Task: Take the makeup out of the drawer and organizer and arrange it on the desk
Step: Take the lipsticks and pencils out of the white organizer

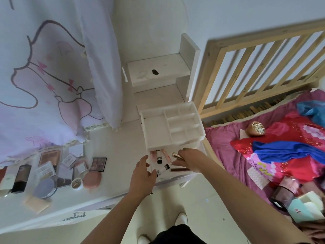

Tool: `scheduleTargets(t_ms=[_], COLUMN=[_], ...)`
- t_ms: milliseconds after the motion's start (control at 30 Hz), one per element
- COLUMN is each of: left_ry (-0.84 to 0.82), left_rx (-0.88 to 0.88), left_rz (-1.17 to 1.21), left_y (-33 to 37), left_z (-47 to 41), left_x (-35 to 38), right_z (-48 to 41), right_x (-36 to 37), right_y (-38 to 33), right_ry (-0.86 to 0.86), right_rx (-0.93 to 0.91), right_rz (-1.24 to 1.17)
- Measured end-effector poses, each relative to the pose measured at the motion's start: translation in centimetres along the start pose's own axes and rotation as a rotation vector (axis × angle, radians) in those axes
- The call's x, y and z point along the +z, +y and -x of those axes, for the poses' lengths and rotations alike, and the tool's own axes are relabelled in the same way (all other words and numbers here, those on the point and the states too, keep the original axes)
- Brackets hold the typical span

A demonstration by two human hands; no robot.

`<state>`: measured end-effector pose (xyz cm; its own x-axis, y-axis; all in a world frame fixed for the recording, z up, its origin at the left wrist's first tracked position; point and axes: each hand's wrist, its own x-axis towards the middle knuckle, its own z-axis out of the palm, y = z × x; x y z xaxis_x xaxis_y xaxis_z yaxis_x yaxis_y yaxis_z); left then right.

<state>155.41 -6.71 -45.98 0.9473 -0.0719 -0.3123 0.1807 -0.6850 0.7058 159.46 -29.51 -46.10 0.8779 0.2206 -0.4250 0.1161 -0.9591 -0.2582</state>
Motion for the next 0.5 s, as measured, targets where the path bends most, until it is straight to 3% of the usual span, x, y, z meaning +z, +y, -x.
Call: scheduleTargets(t_ms=[67, 167, 233, 300, 400, 500], left_ry=[0.059, 0.143, 0.125, 0.007, -0.200, -0.299], left_rx=[0.075, 0.350, 0.564, 0.709, 0.724, 0.665], left_rz=[-0.096, -0.313, -0.462, -0.637, -0.929, -1.157], left_y=[0.2, 0.4, 0.6, 1.7, 4.3, 6.4], left_z=[0.2, 0.1, -0.8, -1.8, -3.1, -4.2], left_x=[-0.4, -0.7, -0.5, -0.2, 0.4, 1.0], right_z=[0.5, 1.6, 2.3, 2.8, 3.7, 4.7], right_x=[0.0, 0.2, 0.6, 0.9, 0.6, -0.1], right_y=[0.4, 1.2, 1.7, 2.2, 2.4, 2.4], right_ry=[0.070, 0.284, 0.457, 0.601, 0.709, 0.750], right_rx=[-0.062, -0.181, -0.235, -0.210, -0.093, 0.016], right_rz=[0.060, 0.083, 0.035, -0.022, -0.191, -0.357])
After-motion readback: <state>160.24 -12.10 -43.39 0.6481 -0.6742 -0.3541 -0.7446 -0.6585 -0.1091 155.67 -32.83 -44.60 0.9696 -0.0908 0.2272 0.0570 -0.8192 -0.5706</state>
